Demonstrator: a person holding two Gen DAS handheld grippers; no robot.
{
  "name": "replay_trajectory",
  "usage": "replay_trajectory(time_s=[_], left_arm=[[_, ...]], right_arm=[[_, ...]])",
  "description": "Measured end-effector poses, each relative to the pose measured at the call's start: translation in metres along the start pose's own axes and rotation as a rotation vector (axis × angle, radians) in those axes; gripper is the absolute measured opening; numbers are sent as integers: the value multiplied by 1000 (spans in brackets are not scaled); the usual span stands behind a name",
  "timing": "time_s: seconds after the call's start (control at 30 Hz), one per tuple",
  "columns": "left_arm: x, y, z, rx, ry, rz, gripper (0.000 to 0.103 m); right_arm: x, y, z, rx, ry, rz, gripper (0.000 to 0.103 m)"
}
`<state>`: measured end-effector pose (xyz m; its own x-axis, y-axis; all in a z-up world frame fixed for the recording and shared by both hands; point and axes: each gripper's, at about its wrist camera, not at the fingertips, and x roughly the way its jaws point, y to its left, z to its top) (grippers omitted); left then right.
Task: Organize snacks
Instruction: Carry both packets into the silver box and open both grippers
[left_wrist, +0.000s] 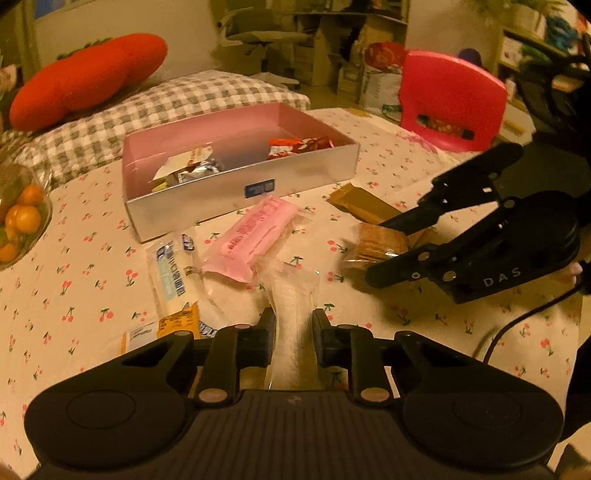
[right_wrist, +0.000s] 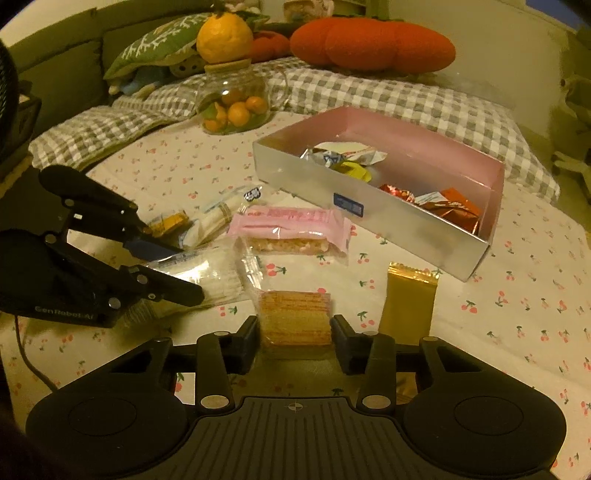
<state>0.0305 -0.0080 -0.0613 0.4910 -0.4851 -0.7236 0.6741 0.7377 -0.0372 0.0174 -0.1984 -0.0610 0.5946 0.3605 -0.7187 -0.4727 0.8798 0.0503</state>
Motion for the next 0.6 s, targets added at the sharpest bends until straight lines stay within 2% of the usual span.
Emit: replay_trajectory(time_s=[0.2, 0.6], left_arm=[[-7, 6, 2, -82, 6, -11, 17], [-22, 12, 13, -162, -47, -20, 17]], right_arm=[[-9, -4, 6, 46, -19, -2, 41], [-26, -17, 18, 139, -80, -1, 41]])
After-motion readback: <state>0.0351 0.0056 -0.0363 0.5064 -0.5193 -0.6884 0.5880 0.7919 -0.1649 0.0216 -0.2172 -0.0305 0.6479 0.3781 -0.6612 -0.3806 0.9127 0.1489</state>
